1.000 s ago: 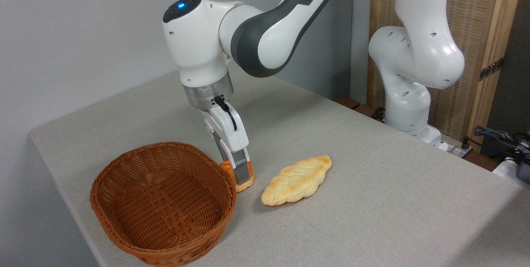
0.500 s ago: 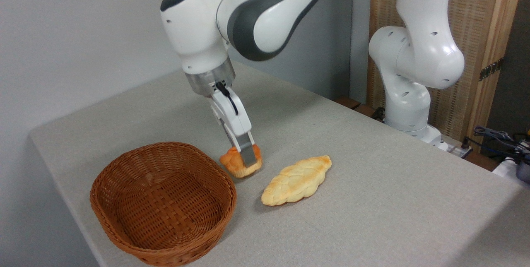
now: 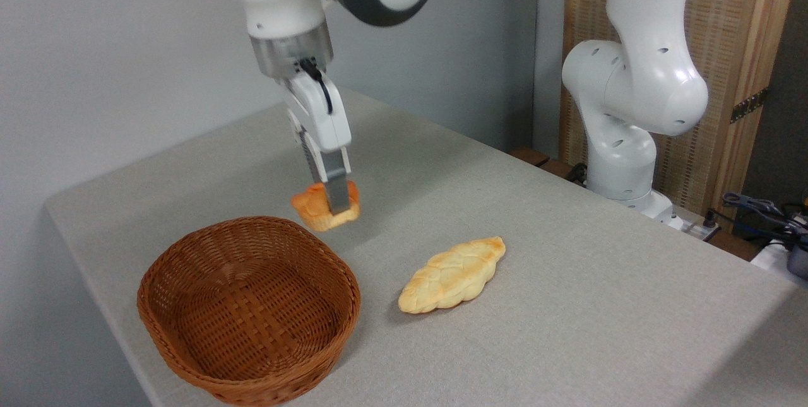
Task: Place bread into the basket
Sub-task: 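Lift the orange bun and carry it over the wicker basket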
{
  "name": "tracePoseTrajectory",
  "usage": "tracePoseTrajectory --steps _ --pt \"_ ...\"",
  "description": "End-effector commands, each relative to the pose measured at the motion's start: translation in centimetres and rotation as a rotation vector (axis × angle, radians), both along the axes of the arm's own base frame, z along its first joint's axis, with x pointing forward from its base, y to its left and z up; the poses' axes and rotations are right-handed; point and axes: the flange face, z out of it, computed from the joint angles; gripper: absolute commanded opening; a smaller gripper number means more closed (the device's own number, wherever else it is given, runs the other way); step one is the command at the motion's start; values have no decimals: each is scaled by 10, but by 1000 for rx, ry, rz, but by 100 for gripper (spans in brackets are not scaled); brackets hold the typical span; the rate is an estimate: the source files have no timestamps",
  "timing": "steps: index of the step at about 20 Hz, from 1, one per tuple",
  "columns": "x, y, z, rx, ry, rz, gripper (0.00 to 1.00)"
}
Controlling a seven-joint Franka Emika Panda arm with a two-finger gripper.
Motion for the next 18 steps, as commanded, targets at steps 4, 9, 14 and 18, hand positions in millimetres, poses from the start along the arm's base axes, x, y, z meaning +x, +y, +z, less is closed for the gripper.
tracePoseTrajectory --steps 4,9,14,18 --pt "41 3 5 -45 -132 49 78" --pt "49 4 -6 -46 -138 57 100" --pt "51 4 -11 -45 -128 58 100" --pt "52 4 -15 -44 -124 57 100"
